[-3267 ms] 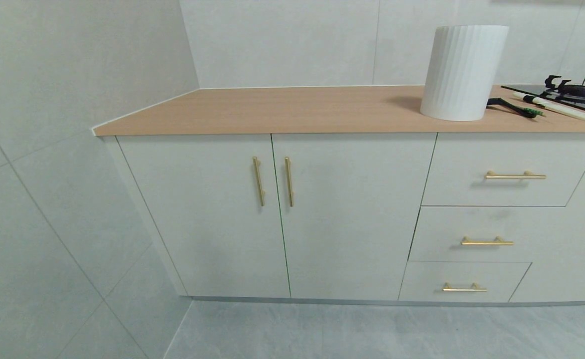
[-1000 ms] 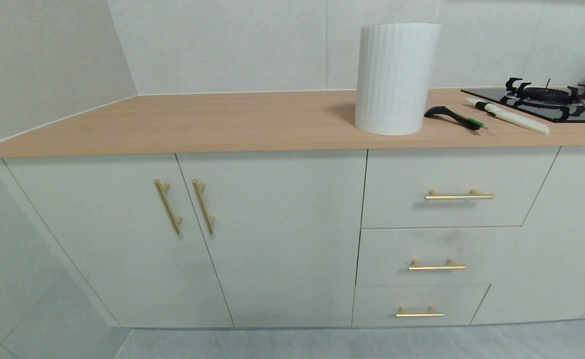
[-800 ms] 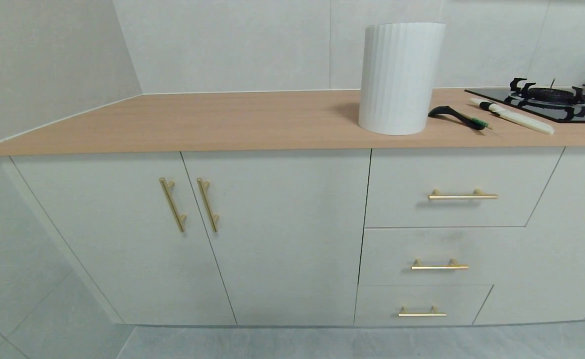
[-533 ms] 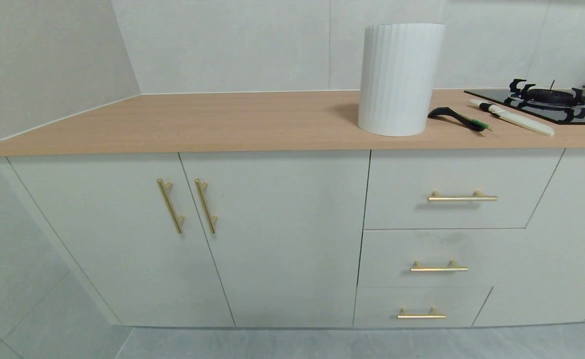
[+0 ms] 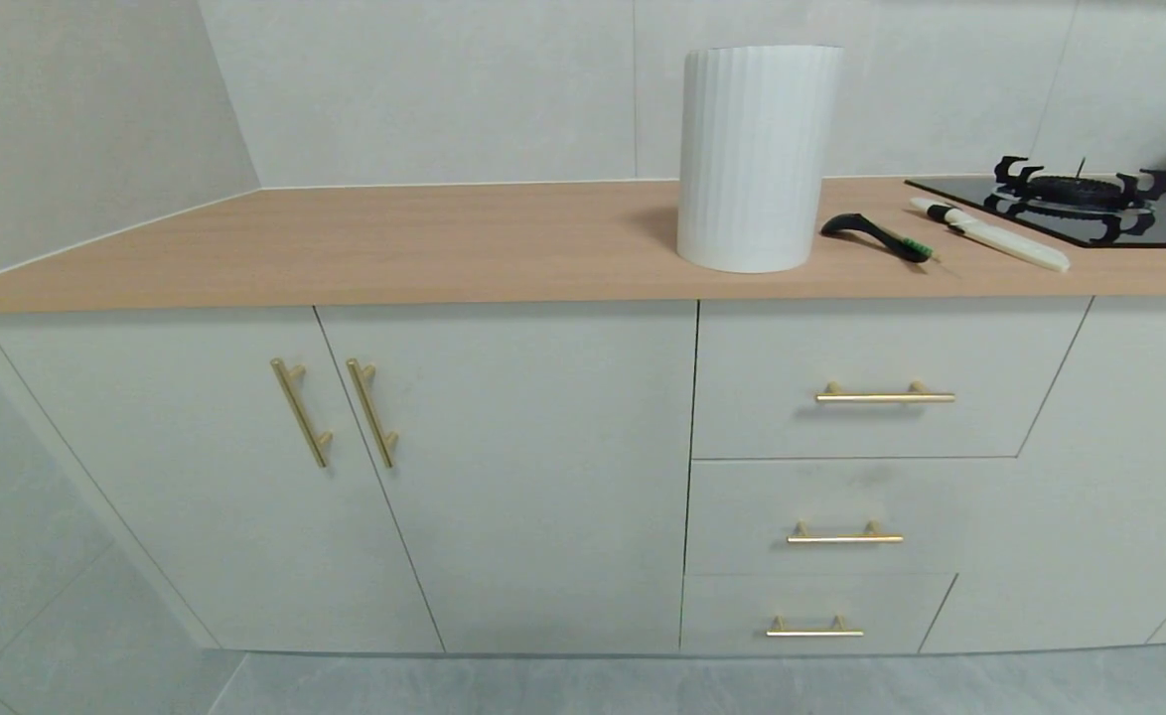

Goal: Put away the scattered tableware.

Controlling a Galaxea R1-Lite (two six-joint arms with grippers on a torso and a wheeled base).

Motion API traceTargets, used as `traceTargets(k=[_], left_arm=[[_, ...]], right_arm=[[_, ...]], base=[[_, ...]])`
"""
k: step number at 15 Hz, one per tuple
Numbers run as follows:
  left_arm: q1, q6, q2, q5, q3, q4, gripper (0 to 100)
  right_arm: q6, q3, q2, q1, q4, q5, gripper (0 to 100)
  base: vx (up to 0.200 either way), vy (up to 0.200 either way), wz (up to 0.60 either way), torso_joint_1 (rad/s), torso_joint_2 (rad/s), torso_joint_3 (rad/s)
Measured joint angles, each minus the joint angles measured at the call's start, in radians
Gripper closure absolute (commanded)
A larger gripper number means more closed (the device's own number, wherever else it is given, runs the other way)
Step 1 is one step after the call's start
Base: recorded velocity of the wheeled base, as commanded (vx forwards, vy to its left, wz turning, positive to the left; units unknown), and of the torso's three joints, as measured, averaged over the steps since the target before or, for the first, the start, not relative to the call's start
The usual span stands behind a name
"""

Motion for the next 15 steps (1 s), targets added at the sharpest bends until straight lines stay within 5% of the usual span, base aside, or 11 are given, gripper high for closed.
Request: traceTargets(k=[9, 15], left_arm=[[0.0, 0.0, 0.0, 0.0, 0.0, 0.0, 0], [0.0, 0.0, 0.0, 0.0, 0.0, 0.0, 0]], right_arm=[[-0.003, -0.011, 0.007, 0.001, -0.01, 0.006, 0], [0.01, -0.202, 0.286, 0.069, -0.011, 0.065, 0]], base=[[0.0, 0.0, 0.0, 0.0, 0.0, 0.0], [0.0, 0.0, 0.0, 0.0, 0.0, 0.0]])
